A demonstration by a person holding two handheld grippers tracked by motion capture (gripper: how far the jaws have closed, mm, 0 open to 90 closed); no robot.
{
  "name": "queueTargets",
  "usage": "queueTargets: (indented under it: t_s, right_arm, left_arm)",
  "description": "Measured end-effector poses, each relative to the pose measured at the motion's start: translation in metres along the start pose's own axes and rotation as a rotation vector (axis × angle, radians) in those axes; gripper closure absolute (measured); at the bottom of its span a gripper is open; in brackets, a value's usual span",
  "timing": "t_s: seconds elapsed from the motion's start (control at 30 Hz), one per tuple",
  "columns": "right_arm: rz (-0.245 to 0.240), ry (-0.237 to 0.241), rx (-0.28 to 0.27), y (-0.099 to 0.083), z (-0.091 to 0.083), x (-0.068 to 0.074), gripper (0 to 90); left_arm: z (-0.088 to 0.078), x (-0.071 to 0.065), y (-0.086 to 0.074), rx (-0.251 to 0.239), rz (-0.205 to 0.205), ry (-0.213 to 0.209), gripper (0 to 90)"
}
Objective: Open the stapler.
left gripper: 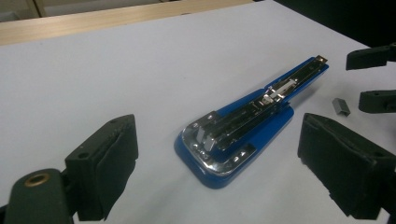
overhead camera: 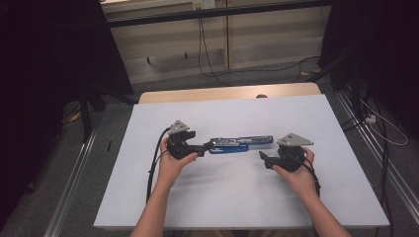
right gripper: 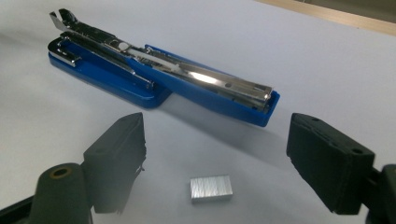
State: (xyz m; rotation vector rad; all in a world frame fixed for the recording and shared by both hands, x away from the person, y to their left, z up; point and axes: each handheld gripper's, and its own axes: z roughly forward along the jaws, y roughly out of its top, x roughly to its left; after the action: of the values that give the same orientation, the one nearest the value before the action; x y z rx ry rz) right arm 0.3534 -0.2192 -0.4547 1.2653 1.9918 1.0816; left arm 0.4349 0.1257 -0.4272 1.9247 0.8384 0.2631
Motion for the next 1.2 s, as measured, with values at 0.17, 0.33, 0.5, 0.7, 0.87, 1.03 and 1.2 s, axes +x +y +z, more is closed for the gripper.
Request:
queueTargets:
  t_s: [0.17, 0.33, 0.5, 0.7, 0.87, 1.03, 1.2]
  right_arm:
    - [0.004, 0.016, 0.028, -0.006, -0.001, 0.003, 20.5]
    - [0.004, 0.034, 0.060, -0.013, -0.003, 0.007, 22.9]
    - [-0.010, 0.044, 0.086, -0.015, -0.005, 0.013, 27.8]
    - [-0.028, 0.046, 0.112, -0.017, -0.005, 0.014, 37.8]
    - [-0.021, 0.033, 0.127, -0.017, -0.003, 0.014, 40.5]
    - [-0.018, 0.002, 0.141, -0.016, -0.001, 0.014, 43.7]
    - [-0.009, -0.039, 0.139, -0.013, 0.003, 0.014, 46.3]
  left_arm:
    - [-0.005, 0.001, -0.002, -0.004, -0.005, 0.008, 12.1]
    - [-0.008, 0.000, -0.003, 0.005, 0.001, 0.015, 11.9]
    - [-0.010, 0.000, -0.004, 0.009, 0.002, 0.014, 11.5]
    - [-0.011, 0.000, -0.004, 0.010, 0.004, 0.018, 10.9]
    - [-0.011, 0.001, -0.004, 0.005, 0.001, 0.018, 11.0]
    - [-0.009, 0.001, -0.005, 0.011, 0.004, 0.012, 10.9]
    - [-0.009, 0.002, -0.005, 0.012, 0.004, 0.013, 11.0]
